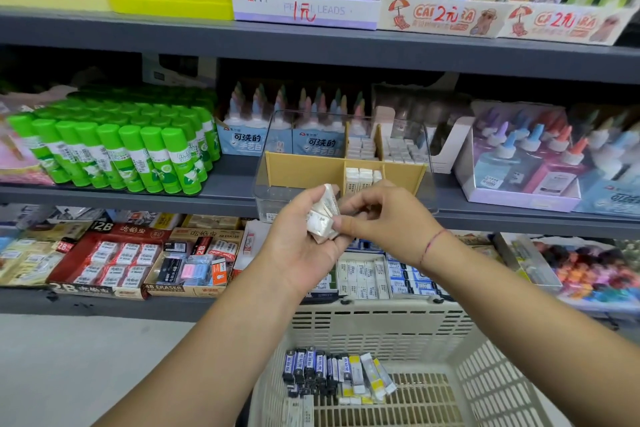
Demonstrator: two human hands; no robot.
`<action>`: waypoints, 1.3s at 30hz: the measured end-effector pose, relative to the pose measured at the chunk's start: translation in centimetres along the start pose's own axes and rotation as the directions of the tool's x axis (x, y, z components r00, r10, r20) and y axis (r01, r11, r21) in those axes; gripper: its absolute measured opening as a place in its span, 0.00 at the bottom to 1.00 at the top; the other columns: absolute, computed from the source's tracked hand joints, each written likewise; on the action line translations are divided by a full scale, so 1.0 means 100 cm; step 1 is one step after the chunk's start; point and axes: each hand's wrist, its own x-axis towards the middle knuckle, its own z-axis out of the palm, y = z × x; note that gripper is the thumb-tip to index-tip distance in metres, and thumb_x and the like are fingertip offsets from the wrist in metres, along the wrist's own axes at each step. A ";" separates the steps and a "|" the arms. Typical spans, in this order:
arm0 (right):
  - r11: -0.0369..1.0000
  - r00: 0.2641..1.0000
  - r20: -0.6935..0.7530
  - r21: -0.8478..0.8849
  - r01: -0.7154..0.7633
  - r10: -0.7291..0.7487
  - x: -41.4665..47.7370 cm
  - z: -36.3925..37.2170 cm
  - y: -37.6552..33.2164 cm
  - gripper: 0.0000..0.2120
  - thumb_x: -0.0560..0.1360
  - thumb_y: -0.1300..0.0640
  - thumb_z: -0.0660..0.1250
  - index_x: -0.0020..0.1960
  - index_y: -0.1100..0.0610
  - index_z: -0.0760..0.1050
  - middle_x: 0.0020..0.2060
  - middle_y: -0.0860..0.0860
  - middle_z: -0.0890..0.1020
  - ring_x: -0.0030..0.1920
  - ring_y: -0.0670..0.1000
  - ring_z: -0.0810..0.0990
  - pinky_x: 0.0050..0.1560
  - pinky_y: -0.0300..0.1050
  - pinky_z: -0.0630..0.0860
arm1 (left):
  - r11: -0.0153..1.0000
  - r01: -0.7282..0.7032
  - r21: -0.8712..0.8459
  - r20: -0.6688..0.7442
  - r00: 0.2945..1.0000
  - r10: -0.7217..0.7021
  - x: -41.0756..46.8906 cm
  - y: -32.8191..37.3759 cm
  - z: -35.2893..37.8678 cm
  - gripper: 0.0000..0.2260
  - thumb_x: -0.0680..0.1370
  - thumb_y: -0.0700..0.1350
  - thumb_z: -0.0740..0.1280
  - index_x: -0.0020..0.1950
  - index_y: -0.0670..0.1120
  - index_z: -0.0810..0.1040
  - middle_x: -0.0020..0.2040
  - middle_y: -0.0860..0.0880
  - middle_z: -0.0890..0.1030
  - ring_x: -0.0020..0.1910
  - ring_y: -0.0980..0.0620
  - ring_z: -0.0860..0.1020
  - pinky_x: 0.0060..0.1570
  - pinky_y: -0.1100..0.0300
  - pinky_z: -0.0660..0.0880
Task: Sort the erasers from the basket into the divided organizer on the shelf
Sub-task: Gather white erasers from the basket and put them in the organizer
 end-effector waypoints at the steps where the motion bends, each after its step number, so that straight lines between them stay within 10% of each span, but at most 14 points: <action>1: 0.999 1.000 0.011 0.037 -0.005 0.005 -0.001 0.000 -0.001 0.04 0.70 0.59 0.75 0.41 0.60 0.82 0.35 0.46 0.75 0.33 0.38 0.73 0.40 0.30 0.72 | 1.000 -0.002 0.004 0.006 1.000 0.002 0.000 -0.001 0.000 0.11 0.79 0.42 0.62 0.60 0.40 0.73 0.49 0.36 0.82 0.46 0.41 0.83 0.49 0.47 0.80; 10: 0.777 0.960 0.146 0.564 -0.279 0.238 0.012 0.001 0.006 0.03 0.70 0.62 0.72 0.41 0.61 0.79 0.31 0.49 0.82 0.31 0.42 0.80 0.35 0.30 0.74 | 0.998 0.006 0.063 0.048 0.999 -0.009 -0.004 0.000 0.004 0.12 0.79 0.42 0.61 0.52 0.34 0.77 0.50 0.34 0.82 0.49 0.42 0.83 0.53 0.47 0.77; 18: 0.808 0.964 0.022 0.539 -0.236 0.267 0.024 -0.014 0.004 0.06 0.79 0.61 0.63 0.47 0.63 0.75 0.35 0.55 0.82 0.30 0.46 0.81 0.31 0.36 0.78 | 1.000 -0.003 -0.005 -0.090 0.996 0.002 0.001 0.007 -0.001 0.15 0.76 0.40 0.64 0.61 0.37 0.76 0.57 0.35 0.79 0.52 0.41 0.80 0.52 0.47 0.78; 23: 0.991 0.989 -0.114 -0.090 -0.103 0.092 0.053 -0.046 0.012 0.02 0.78 0.59 0.64 0.50 0.57 0.72 0.40 0.56 0.81 0.31 0.48 0.80 0.37 0.45 0.81 | 1.000 -0.009 0.019 -0.230 0.973 0.013 0.006 0.010 -0.012 0.12 0.79 0.41 0.63 0.61 0.36 0.75 0.50 0.36 0.79 0.47 0.44 0.80 0.41 0.53 0.81; 27: 0.795 0.997 0.025 -0.602 0.069 -0.067 0.070 -0.058 0.010 0.09 0.76 0.57 0.68 0.55 0.57 0.79 0.45 0.52 0.81 0.40 0.48 0.75 0.50 0.41 0.73 | 0.999 -0.022 0.024 -0.230 0.973 0.027 0.007 0.009 -0.010 0.12 0.80 0.41 0.63 0.61 0.37 0.74 0.48 0.37 0.80 0.42 0.46 0.80 0.36 0.56 0.81; 39: 0.623 0.958 0.083 -0.744 0.243 -0.275 0.090 -0.019 0.036 0.05 0.74 0.53 0.70 0.46 0.54 0.77 0.45 0.47 0.77 0.47 0.49 0.77 0.45 0.41 0.71 | 0.999 -0.015 0.042 -0.248 0.968 0.025 0.007 0.008 -0.009 0.13 0.79 0.40 0.63 0.62 0.36 0.73 0.45 0.37 0.80 0.38 0.47 0.80 0.34 0.59 0.81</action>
